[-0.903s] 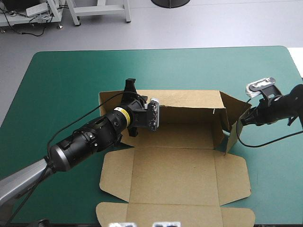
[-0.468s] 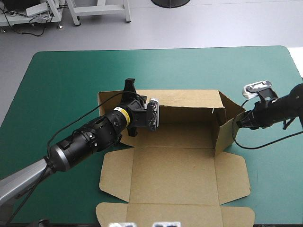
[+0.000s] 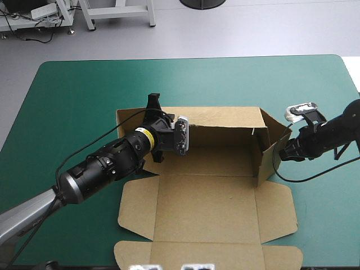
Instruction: Fold the box
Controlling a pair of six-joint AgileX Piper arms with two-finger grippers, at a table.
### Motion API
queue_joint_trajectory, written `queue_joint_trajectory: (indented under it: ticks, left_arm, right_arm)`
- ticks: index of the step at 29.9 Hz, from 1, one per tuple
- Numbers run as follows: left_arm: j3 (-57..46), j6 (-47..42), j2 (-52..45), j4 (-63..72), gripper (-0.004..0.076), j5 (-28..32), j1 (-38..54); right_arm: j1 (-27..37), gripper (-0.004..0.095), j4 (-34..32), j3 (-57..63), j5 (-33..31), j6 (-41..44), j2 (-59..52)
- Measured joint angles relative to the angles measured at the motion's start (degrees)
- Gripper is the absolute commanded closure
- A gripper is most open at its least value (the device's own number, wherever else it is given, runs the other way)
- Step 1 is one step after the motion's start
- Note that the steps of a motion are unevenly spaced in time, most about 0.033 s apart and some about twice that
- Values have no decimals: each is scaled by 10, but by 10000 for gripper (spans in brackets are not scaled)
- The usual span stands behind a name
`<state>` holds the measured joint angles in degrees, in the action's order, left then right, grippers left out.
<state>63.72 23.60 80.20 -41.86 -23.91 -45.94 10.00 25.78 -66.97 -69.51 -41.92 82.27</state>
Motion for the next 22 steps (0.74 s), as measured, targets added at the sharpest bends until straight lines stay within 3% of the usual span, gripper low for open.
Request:
queue_joint_trajectory:
  ticks: [13, 22]
  left_arm:
    - [0, -1, 0, 0, 729, 0, 0]
    - [0, -2, 0, -1, 729, 0, 0]
  right_arm:
    - [0, 550, 14, 0, 4, -17, 0]
    - [0, 550, -94, -16, 50, 57, 0]
